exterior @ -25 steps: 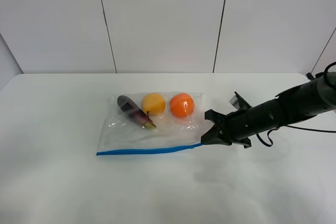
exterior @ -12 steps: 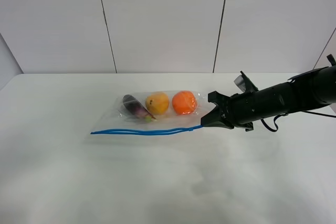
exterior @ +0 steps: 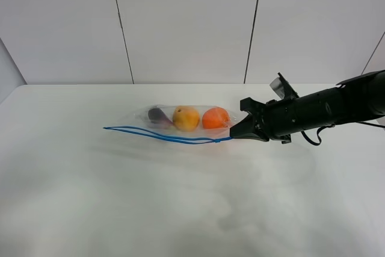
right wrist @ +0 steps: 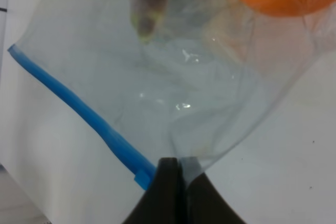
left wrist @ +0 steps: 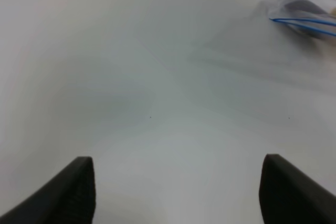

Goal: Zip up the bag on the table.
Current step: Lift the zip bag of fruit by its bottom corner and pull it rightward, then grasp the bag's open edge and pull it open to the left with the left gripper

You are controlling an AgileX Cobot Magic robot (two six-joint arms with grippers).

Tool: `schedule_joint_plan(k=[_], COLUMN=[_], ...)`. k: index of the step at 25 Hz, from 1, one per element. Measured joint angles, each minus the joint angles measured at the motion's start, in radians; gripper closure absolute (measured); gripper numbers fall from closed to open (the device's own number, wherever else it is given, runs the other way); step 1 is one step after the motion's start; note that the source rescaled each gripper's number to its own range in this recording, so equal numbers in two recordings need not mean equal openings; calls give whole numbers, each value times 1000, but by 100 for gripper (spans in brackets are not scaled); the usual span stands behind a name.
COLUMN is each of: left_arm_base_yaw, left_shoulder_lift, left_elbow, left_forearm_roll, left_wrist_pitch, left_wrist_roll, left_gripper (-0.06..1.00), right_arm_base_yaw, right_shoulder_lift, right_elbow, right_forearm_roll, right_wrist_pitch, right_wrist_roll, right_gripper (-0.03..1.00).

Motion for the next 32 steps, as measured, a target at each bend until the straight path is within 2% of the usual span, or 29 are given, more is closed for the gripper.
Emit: schedule_joint_plan(k=[9,32], left_arm_base_yaw=[0,0], left_shoulder_lift=[0,0], left_elbow=[0,0], left_forearm_roll=[0,2], left_wrist_pitch=[0,0], left_wrist_roll=[0,0], left_gripper=[1,1], right_arm_base_yaw=[0,0], right_shoulder_lift=[0,0], right_elbow=[-91,-95], right_forearm_roll=[15,-35], right_wrist_pitch=[50,49], right_wrist_roll=[3,16], right_gripper=[97,97])
